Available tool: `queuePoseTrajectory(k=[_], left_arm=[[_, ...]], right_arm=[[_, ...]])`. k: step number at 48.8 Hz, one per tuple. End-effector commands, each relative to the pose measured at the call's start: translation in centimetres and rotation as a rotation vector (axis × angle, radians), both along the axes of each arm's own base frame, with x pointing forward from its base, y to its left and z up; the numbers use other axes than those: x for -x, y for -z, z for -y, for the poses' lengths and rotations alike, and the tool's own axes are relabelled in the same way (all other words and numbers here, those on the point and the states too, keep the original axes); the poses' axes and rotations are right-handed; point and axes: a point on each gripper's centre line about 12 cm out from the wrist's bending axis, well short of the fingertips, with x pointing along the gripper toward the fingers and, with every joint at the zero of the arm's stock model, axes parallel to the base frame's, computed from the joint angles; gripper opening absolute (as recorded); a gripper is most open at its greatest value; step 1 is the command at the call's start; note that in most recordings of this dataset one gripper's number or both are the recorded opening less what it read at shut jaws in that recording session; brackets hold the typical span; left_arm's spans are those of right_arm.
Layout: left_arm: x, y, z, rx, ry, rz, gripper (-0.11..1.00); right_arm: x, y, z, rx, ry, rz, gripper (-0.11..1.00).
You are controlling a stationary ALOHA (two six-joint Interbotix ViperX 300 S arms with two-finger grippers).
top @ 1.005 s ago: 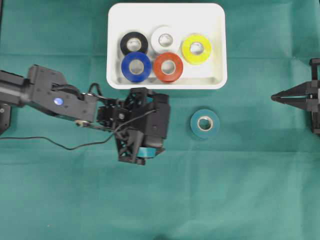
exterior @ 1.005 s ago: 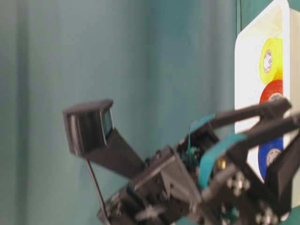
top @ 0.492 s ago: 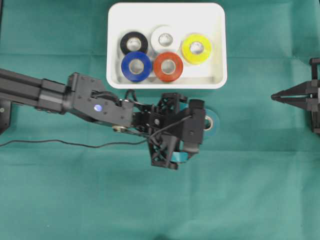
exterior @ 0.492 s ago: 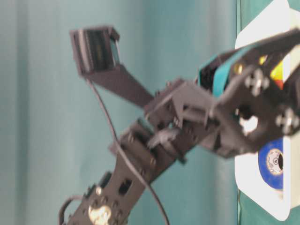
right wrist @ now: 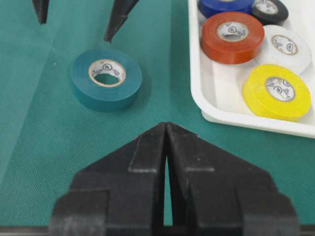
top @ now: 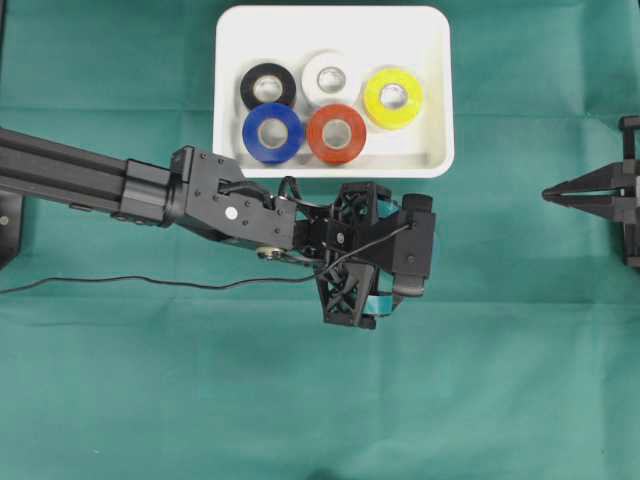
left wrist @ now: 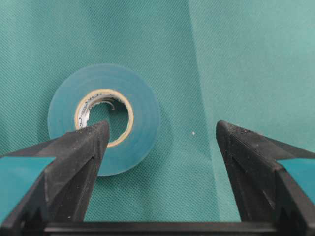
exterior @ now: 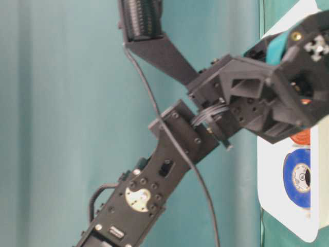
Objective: Put the tape into the white case with the left arm.
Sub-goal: 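Move the left gripper right toward the teal tape roll, then lower the left gripper onto the teal tape and grasp it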
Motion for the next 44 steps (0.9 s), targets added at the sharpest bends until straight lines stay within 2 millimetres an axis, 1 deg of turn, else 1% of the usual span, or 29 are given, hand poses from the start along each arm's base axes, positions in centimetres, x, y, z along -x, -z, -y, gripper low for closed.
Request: queuePoseTrajectory(k=[1, 14, 28, 39, 44], left_arm=[[-0.7, -1.4, -0.1, 0.001, -0.002, 0.040, 0.88], [-1.4, 0.7, 0.0, -0.001, -0.002, 0.014, 0.88], [-2.5, 2.0, -0.2, -0.003, -0.005, 0.005, 0.88], [-2.5, 2.3, -0.7, -0.004, -0.014, -0.004, 0.87], [-2.4, 2.0, -0.8, -0.004, -0.016, -0.001, 0.81]], right_arm=[[-0.2, -0.4, 0.0, 0.000, 0.001, 0.014, -0.09], [-0.2, -0.4, 0.0, 0.000, 0.001, 0.015, -0.09], [-0.2, -0.3, 0.0, 0.000, -0.001, 0.012, -0.09], [-0.2, -0.3, 0.0, 0.000, -0.001, 0.015, -0.09], [-0.1, -0.2, 0.0, 0.000, -0.001, 0.012, -0.09]])
